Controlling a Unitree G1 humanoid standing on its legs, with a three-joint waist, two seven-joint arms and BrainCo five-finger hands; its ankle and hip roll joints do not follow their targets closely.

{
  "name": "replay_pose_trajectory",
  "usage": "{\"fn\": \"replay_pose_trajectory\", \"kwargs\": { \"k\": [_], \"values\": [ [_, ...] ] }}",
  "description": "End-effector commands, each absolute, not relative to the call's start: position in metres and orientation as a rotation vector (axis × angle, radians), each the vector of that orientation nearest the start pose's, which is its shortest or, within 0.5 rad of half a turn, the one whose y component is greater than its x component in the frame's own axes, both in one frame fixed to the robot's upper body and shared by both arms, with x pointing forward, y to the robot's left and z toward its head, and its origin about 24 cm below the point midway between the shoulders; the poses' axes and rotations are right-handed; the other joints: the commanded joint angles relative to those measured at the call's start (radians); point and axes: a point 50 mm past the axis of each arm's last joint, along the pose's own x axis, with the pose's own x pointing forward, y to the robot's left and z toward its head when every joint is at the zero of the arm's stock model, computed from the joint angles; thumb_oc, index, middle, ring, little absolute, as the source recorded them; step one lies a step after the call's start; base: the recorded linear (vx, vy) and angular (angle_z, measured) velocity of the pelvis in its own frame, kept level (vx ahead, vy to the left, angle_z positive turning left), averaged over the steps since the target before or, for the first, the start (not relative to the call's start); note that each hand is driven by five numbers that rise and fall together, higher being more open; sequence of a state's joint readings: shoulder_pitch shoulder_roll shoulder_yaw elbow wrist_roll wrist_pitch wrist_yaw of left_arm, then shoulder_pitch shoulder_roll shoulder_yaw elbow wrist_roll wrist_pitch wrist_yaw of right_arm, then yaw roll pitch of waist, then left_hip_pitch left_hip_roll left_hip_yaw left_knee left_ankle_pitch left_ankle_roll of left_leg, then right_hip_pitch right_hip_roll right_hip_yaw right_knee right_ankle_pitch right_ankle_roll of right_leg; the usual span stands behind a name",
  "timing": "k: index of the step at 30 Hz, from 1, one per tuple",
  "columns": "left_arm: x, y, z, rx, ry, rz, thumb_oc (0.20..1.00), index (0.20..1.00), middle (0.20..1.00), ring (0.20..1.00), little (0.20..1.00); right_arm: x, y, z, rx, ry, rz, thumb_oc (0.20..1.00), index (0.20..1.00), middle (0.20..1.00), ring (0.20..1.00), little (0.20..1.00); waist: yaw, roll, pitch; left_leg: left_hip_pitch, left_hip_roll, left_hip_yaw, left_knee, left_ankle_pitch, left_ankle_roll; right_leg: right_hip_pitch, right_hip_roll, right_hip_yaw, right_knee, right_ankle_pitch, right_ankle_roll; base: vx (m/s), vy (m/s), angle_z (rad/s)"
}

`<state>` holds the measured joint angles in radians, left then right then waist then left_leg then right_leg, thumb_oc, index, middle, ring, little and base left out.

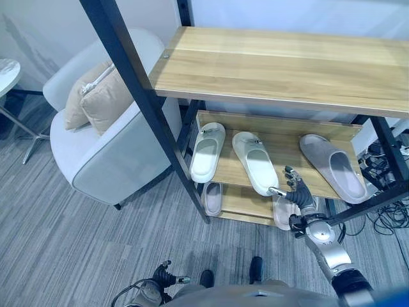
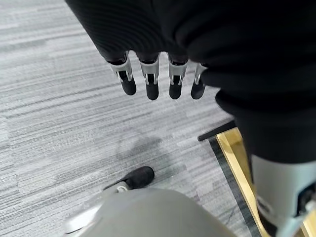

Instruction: Arrange the slippers neatly on the shoe rack.

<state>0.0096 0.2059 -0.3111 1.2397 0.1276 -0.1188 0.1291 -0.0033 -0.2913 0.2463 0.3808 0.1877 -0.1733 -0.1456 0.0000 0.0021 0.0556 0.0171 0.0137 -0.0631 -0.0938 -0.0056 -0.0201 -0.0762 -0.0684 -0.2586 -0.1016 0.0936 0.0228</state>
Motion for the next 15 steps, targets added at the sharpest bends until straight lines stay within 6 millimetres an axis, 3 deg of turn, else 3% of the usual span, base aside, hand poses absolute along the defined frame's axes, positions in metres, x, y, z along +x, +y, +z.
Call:
{"fn": "replay_pose_trajectory", "kwargs": {
  "k": [1,10,15],
  "values": [
    [0.088,0.191,-0.169,0.496,1.149,-0.178,1.000,1.000,1.000,1.000,1.000,0.249,-0.169,-0.013,-0.083,0.158,0.067,1.000,1.000,1.000,1.000,1.000,0.023,-0.026,0.015,-0.044,-0.016,0.023,0.007,-0.009,-0.019,0.099,-0.039,0.050,0.014,-0.115,0.106,-0.04,0.010,0.01],
    [0.077,0.193,-0.171,0.501,1.189,-0.178,1.000,1.000,1.000,1.000,1.000,0.256,-0.142,-0.010,-0.033,0.149,0.172,1.000,1.000,1.000,1.000,1.000,0.038,-0.031,0.017,-0.055,-0.016,0.019,0.007,-0.002,-0.024,0.092,-0.040,0.046,0.014,-0.111,0.106,0.00,0.008,0.01],
    [0.083,0.192,-0.170,0.504,1.171,-0.169,1.000,1.000,1.000,1.000,1.000,0.257,-0.122,-0.005,-0.010,0.130,0.251,1.000,1.000,1.000,1.000,1.000,0.041,-0.036,0.022,-0.059,-0.016,0.017,0.007,0.000,-0.024,0.088,-0.042,0.044,0.014,-0.107,0.106,0.00,0.006,0.01]
  ]
}}
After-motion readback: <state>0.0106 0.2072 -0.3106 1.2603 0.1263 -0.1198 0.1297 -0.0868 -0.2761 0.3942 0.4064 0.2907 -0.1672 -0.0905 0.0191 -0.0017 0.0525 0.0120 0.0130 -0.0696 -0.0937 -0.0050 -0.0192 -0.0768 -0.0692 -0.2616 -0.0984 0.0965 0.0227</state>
